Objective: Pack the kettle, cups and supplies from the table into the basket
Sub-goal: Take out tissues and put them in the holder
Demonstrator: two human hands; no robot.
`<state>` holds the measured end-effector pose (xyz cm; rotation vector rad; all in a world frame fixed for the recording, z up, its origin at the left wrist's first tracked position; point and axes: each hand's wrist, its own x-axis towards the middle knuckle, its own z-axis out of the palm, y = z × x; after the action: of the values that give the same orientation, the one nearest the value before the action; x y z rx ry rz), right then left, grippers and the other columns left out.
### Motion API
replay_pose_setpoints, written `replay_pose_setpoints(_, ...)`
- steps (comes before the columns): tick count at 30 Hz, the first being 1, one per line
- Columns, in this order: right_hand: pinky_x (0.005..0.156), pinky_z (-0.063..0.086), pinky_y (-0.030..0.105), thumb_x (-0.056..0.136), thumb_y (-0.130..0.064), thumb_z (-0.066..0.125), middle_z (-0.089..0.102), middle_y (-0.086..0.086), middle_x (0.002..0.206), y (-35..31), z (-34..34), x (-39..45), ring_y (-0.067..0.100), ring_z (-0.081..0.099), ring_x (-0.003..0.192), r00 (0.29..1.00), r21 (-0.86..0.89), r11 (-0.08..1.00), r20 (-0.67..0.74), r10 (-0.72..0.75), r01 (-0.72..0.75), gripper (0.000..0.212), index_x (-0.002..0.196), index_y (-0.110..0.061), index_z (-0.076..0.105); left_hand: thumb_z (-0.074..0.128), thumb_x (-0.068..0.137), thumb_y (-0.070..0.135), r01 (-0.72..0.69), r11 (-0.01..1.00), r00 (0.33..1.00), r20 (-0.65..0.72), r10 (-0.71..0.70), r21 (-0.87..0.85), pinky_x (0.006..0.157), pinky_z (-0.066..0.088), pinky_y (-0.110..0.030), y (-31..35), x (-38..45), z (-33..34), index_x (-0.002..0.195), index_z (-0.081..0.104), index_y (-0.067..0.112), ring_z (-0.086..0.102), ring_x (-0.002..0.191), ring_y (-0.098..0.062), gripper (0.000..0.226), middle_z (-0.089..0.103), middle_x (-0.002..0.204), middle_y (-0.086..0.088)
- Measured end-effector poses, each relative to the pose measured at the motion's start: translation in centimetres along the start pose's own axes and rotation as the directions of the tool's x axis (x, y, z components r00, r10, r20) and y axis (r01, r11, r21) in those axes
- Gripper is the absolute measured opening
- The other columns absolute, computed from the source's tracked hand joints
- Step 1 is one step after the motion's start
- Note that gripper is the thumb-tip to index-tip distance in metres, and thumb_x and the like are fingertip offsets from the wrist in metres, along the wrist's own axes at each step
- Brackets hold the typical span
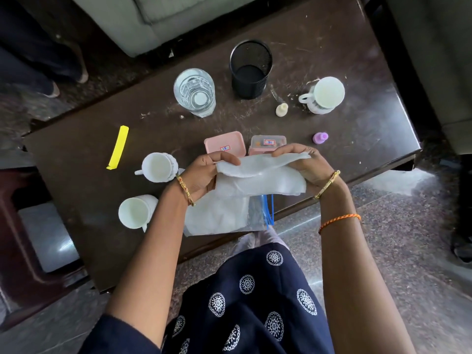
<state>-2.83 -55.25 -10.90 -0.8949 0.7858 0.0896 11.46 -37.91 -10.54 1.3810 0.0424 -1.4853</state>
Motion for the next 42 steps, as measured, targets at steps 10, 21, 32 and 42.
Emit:
replay_pose_setpoints(10, 0.06, 0.06, 0.03, 0.078, 0.002, 0.069, 0.07, 0.008, 0.092, 0.2, 2.6, -0.7, 0.019, 0.07, 0.075, 0.945, 0.146, 0.988, -0.313, 0.092, -0.048, 0.025, 0.1, -0.007, 0.064, 0.042, 0.089, -0.014, -0.094, 0.994, 0.985, -0.139, 0.101, 0.053, 0.066, 0.056, -0.026, 0.8, -0.4, 1.4, 0.091, 0.066, 0.02, 0.057, 0.093, -0.022, 0.042, 0.059, 0.108, -0.011)
replay_pose_setpoints(21, 0.072, 0.055, 0.036, 0.071, -0.012, 0.075, 0.066, 0.003, 0.08, -7.9, 3.5, 2.6, 0.025, 0.064, 0.077, 0.92, -0.711, 0.703, -0.274, -0.281, 0.003, 0.02, 0.077, -0.024, 0.061, 0.07, 0.08, 0.034, -0.045, 0.717, 0.819, -0.385, 0.425, 0.696, 0.076, 0.054, -0.04, 5.3, 1.4, 4.1, 0.093, 0.064, 0.0, 0.065, 0.087, -0.03, 0.037, 0.07, 0.093, -0.016)
replay_pose_setpoints(32, 0.062, 0.053, 0.018, 0.074, -0.005, 0.077, 0.069, 0.0, 0.081, -4.5, 1.5, 3.6, 0.006, 0.062, 0.067, 0.896, -0.339, 0.937, -0.384, -0.223, 0.088, 0.015, 0.085, -0.011, 0.069, 0.057, 0.09, 0.02, -0.097, 0.894, 0.755, -0.554, 0.352, 0.437, 0.066, 0.043, -0.032, 4.5, 4.2, 5.3, 0.08, 0.057, -0.004, 0.052, 0.074, -0.021, 0.026, 0.06, 0.078, -0.021)
replay_pose_setpoints(42, 0.062, 0.05, 0.017, 0.084, -0.014, 0.068, 0.069, 0.004, 0.089, -8.4, 2.3, 6.9, 0.016, 0.061, 0.076, 0.807, -0.511, 0.841, -0.414, -0.422, 0.178, 0.019, 0.102, -0.009, 0.07, 0.064, 0.085, 0.015, -0.226, 0.735, 0.452, -0.599, 0.661, 0.64, 0.045, 0.025, -0.016, 7.4, 5.5, 7.2, 0.058, 0.042, 0.009, 0.032, 0.046, -0.01, 0.036, 0.038, 0.046, 0.003)
